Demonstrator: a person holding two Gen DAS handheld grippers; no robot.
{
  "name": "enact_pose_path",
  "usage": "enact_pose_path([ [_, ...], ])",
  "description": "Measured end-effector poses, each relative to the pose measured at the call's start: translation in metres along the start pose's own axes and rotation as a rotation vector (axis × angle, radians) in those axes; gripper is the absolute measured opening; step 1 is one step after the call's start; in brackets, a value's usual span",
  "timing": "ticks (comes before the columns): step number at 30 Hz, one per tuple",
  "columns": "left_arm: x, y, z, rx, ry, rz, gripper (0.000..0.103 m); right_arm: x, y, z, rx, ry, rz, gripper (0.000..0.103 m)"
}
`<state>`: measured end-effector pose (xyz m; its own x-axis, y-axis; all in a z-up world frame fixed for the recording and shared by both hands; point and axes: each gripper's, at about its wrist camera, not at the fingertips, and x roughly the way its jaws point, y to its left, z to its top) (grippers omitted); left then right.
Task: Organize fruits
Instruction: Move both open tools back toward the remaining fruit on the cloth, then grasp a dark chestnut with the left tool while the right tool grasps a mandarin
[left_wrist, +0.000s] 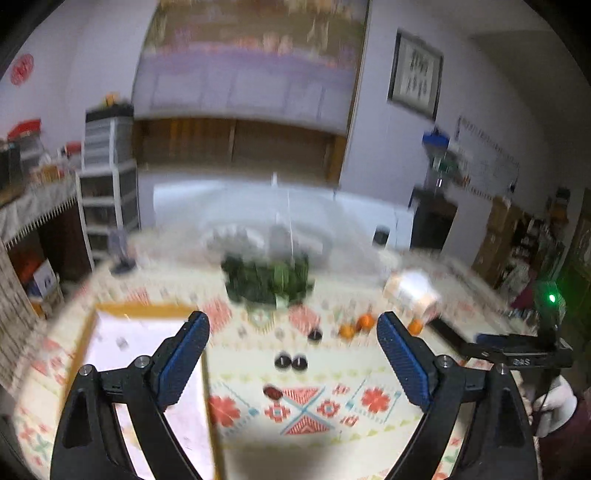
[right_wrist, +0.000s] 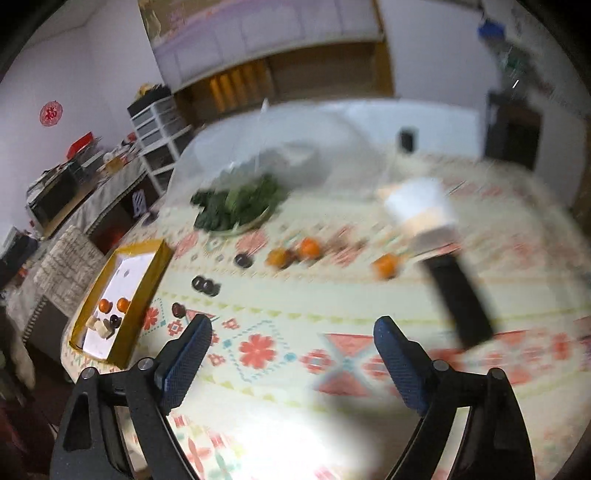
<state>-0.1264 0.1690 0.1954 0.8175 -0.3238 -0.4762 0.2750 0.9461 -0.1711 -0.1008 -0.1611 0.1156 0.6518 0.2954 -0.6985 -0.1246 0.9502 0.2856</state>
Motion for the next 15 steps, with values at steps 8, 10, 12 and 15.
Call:
enact_pose_path([
  [8, 0.118, 0.005, -0.037, 0.003, 0.231, -0.032, 0.042, 0.095, 0.011, 0.014, -0.014, 0.065, 0.005, 0.069],
  [10, 0.133, 0.010, -0.042, -0.014, 0.249, -0.022, 0.042, 0.110, 0.005, 0.023, -0.004, 0.054, -0.001, 0.067],
  [12, 0.143, 0.020, -0.044, -0.053, 0.259, -0.022, 0.042, 0.125, 0.002, 0.034, -0.001, 0.053, 0.015, 0.067],
  [15, 0.154, 0.032, -0.046, -0.092, 0.265, -0.005, 0.042, 0.149, 0.008, 0.049, -0.032, 0.042, 0.025, 0.066],
])
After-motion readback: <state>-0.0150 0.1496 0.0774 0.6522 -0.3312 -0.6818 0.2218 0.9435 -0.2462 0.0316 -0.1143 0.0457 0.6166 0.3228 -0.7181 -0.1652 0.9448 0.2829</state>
